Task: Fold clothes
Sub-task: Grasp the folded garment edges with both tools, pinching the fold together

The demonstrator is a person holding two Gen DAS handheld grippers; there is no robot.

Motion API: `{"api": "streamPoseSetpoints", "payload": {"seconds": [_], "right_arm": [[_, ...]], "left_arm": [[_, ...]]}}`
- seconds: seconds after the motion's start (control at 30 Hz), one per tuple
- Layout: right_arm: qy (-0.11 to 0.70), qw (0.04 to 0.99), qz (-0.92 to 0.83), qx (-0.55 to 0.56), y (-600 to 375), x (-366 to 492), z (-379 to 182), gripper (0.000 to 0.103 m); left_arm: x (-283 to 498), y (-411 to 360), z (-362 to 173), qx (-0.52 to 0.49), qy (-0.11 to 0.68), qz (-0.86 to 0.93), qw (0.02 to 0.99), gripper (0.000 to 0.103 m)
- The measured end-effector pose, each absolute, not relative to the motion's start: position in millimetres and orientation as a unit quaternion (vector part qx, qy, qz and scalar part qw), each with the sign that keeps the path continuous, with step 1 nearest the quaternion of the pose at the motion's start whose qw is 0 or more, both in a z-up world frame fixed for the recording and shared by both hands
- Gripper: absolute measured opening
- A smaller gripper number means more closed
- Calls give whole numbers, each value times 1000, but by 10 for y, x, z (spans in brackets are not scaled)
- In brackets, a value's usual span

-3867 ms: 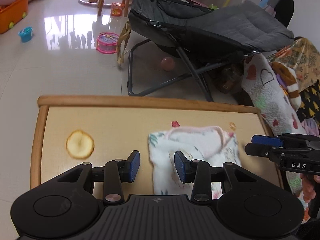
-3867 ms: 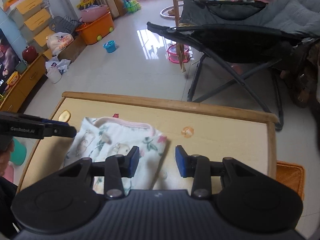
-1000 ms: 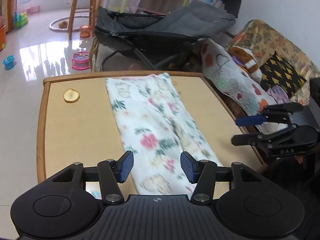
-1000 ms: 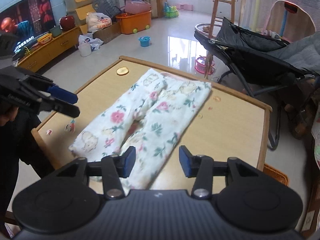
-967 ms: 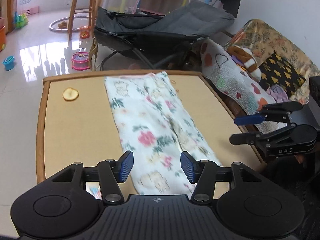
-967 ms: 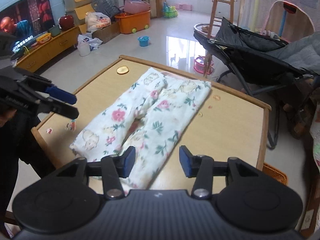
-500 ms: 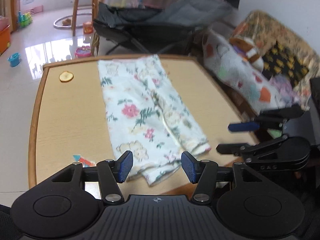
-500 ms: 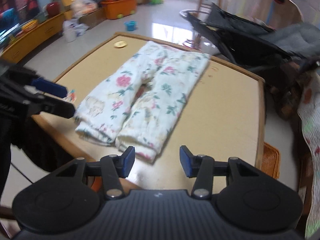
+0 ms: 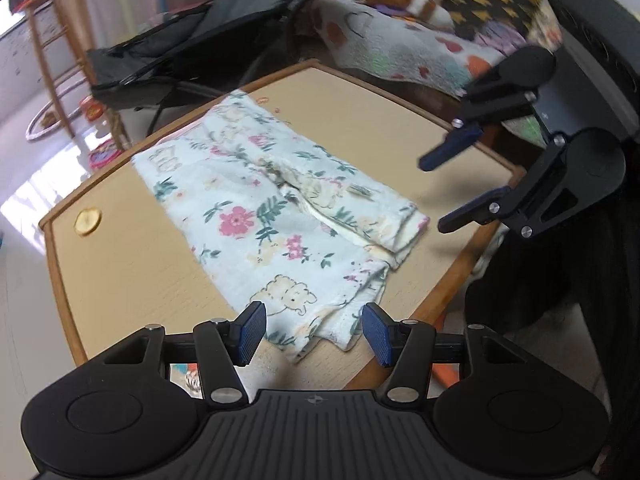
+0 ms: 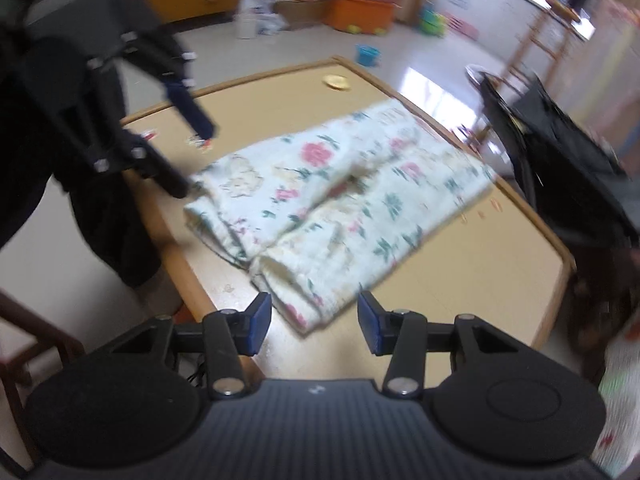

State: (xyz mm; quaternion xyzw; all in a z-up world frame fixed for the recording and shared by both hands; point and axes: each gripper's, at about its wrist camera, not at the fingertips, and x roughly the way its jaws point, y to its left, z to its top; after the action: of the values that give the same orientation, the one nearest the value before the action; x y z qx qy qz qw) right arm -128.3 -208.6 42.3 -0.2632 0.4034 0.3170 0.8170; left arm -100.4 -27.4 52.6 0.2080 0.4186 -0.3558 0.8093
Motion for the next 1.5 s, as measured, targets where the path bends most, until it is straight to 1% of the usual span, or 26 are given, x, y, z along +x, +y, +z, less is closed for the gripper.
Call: {"api": "streamPoseSetpoints", "payload": {"seconds": [0.27,0.3,0.33,0.4,0.7,0.77,0.8,0.87,0.93,1.0,1.07,1.17,1.2,1.27,1.3,1.33,1.5], "right_arm": [[398,786,353,-314,-1935,-1236,311,47],[400,781,358,-321,-1919,-1228,296,47],[401,775,363,-327,-1903,-1220,281,46],[403,767,369,-336,-1883,-1196,249,45],[414,749,387,-342,-1839,-1087,167,45],[416,747,391,-342,-1826,-1073,154,45],[416,746,392,-341,-1819,-1067,147,45],[417,746,395,-338,-1807,-1051,139,45],[420,746,397,-332,-1799,-1027,140,45],[426,745,396,-327,-1794,-1000,142,45],[431,742,399,-322,-1790,-973,143,44],[438,737,406,-318,-1770,-941,144,35],[439,736,405,-318,-1759,-930,146,27],[442,736,402,-319,-1735,-910,149,20],[443,735,400,-321,-1729,-903,150,13],[444,735,398,-322,-1725,-897,151,10],[451,729,397,-328,-1720,-899,169,9]], "left_arm": [[-1005,-450,310,252,417,-389,782,56],[-998,-457,286,254,418,-393,779,55],[-989,-462,265,255,420,-397,775,52],[-974,-469,221,258,421,-403,771,51],[-923,-488,138,275,420,-426,753,51],[-894,-487,137,270,422,-430,751,48],[-878,-486,137,267,423,-430,752,45],[-848,-487,134,263,422,-429,754,43],[-819,-490,134,262,421,-428,756,33],[-790,-501,138,265,419,-426,757,27],[-761,-514,144,267,423,-428,753,24],[-729,-524,153,270,426,-432,747,20],[-719,-522,157,269,427,-433,747,19],[-699,-514,164,266,431,-435,745,18],[-689,-508,167,264,432,-437,743,17],[-685,-505,170,264,433,-439,742,16],[-685,-505,200,268,437,-440,737,14]]}}
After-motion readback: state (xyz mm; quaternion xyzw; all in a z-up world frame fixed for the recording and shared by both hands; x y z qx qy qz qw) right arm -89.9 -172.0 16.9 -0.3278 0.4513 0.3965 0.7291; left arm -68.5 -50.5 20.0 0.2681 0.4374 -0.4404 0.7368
